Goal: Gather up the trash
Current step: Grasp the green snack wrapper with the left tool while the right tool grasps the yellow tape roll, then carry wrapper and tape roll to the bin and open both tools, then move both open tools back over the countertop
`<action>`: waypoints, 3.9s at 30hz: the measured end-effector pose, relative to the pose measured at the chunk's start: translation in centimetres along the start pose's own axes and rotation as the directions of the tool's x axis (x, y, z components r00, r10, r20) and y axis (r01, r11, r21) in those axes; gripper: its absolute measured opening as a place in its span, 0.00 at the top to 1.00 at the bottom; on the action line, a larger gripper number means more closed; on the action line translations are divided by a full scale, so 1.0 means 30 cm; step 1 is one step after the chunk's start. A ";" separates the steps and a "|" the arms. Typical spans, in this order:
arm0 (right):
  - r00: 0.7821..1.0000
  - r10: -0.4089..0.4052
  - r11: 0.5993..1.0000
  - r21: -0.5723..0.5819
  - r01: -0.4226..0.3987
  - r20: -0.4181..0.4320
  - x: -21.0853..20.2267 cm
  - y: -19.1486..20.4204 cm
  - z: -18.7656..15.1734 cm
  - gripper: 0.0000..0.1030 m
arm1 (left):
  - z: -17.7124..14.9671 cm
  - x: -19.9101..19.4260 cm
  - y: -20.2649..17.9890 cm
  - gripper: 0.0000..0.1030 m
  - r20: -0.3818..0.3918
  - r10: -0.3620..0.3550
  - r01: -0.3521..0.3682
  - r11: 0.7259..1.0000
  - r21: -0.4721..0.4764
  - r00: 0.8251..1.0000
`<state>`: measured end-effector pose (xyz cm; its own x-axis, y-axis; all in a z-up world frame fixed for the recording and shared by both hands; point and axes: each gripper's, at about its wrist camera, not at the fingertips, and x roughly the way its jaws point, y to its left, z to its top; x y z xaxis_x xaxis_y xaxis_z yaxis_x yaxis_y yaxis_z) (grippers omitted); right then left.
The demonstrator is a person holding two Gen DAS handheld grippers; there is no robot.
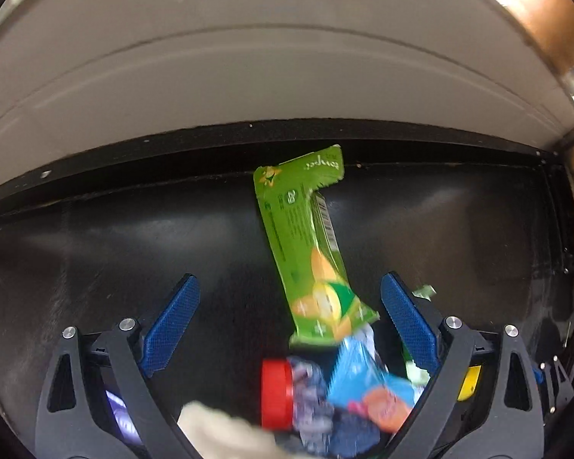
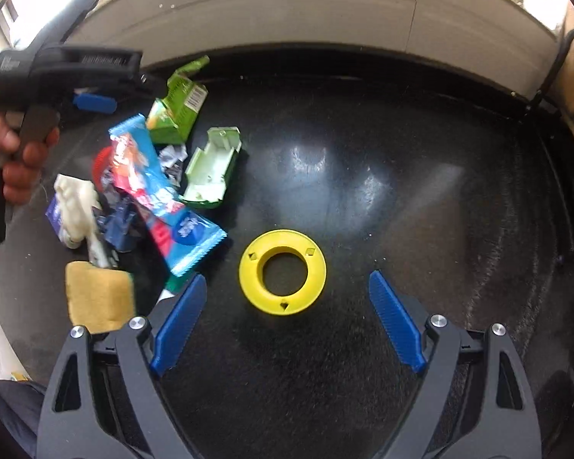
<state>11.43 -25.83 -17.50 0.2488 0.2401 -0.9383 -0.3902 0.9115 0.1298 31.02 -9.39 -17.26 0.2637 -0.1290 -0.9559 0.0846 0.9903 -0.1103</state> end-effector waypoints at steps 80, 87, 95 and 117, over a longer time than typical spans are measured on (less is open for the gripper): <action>0.801 0.294 0.175 -0.794 -0.582 -0.522 -0.052 2.272 -0.928 0.47 | -2.340 -0.562 1.177 0.69 -0.019 0.391 -0.130 0.258 -0.957 0.920; 0.825 0.214 0.200 -0.804 -0.560 -0.522 0.131 2.380 -0.987 0.47 | -2.375 -0.406 1.278 0.69 0.008 0.355 -0.083 0.240 -0.967 0.935; 0.829 0.222 0.201 -0.808 -0.554 -0.513 0.124 2.403 -0.964 0.32 | -2.374 -0.387 1.302 0.26 -0.018 0.373 -0.120 0.252 -0.960 0.928; 0.928 0.367 0.764 -0.588 -0.266 0.057 -0.546 1.370 -0.196 0.11 | -1.496 -0.819 0.874 0.07 0.315 0.297 -0.079 0.827 -0.557 0.901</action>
<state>-13.90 5.73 1.31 0.1386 0.5765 -0.8053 -0.8853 0.4366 0.1602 -16.37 22.07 -8.88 0.5651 0.1619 -0.8090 -0.4856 0.8580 -0.1675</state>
